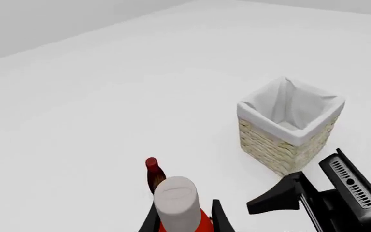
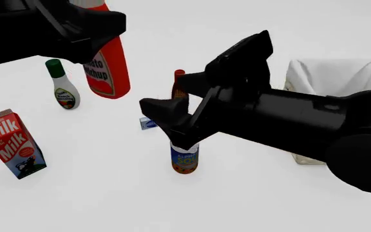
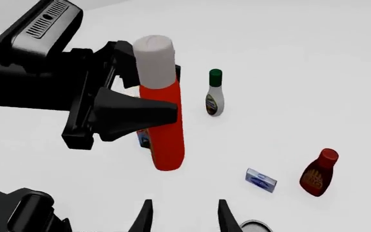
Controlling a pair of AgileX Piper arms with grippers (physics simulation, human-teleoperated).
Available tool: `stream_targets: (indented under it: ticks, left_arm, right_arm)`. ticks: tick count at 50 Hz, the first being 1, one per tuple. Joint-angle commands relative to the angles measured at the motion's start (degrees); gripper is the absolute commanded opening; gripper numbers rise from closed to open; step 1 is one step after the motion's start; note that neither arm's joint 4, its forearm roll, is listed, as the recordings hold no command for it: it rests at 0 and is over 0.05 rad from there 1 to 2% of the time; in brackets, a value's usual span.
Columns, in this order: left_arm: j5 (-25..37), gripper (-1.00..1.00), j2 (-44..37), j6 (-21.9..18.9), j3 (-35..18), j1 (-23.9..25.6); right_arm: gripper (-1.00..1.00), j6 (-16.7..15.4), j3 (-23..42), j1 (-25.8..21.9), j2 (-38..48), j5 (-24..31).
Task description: Pick the ketchup and place it in the basket.
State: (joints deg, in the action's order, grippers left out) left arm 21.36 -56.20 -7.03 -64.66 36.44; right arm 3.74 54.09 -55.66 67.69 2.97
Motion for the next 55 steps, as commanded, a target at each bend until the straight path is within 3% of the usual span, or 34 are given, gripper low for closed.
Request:
stream_targets:
  ticks: [1, 33, 55]
  left_arm:
    - [-0.1, -1.00, 0.1, -1.3, 0.1, 0.2]
    - [-0.5, -1.00, -0.8, -1.5, 0.7, 0.6]
    - [-0.7, -1.00, -1.1, -1.5, 1.2, 0.3]
  right_arm:
    - [1.00, -1.3, 2.0, -1.7, 2.0, 1.1]
    - [1.00, -5.6, 9.0, -1.8, 6.1, 4.1]
    - [1.00, -7.6, 11.2, -0.9, 7.9, 3.1]
